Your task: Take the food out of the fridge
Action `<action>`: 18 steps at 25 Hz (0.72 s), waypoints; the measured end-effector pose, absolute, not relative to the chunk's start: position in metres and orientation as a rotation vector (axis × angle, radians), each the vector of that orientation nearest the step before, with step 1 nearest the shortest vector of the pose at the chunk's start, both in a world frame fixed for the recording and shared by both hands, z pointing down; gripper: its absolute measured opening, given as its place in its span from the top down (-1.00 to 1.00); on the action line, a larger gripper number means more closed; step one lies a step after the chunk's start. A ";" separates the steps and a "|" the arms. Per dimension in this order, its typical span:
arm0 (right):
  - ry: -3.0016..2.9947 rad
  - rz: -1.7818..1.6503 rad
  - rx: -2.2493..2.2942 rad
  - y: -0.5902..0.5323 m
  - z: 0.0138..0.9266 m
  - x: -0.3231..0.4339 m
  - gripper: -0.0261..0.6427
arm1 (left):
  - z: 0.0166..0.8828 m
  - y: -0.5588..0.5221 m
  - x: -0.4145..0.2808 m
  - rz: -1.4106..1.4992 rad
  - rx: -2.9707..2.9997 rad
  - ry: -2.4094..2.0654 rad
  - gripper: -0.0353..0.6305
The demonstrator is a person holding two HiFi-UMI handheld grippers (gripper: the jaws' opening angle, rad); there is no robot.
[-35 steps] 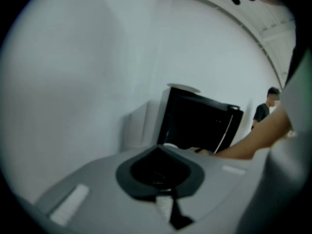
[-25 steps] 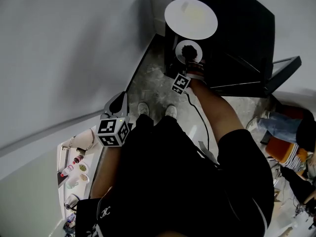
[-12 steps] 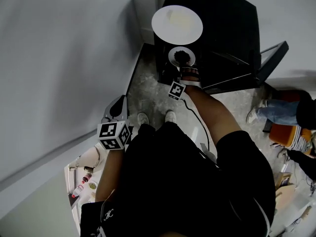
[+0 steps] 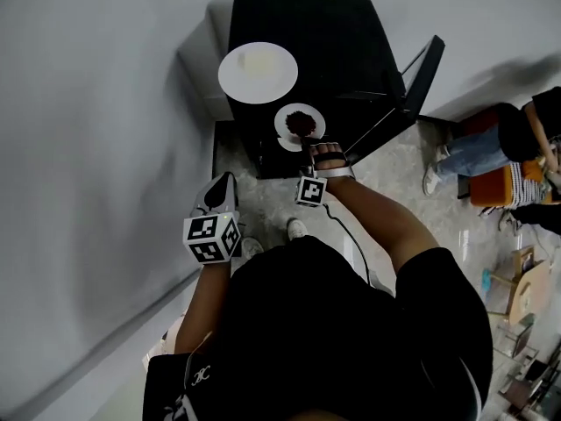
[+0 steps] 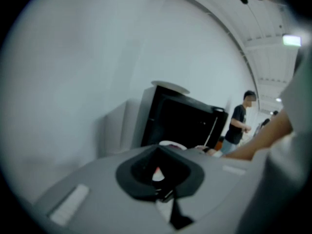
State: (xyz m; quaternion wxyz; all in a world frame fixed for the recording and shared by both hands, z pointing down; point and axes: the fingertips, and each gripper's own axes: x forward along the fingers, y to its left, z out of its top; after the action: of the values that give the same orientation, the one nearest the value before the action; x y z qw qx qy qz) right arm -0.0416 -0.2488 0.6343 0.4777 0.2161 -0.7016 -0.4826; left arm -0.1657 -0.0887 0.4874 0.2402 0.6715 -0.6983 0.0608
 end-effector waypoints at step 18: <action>-1.750 -1.205 0.726 -0.167 0.415 0.048 0.89 | 0.446 -0.156 -0.065 0.157 2.248 -1.541 0.90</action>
State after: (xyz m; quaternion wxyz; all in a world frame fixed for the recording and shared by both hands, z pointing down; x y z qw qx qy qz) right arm 0.0479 -0.1675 0.4149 0.4333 0.2916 -0.7023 -0.4837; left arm -0.0654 -0.1555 0.4455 0.2041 0.8061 -0.5526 0.0563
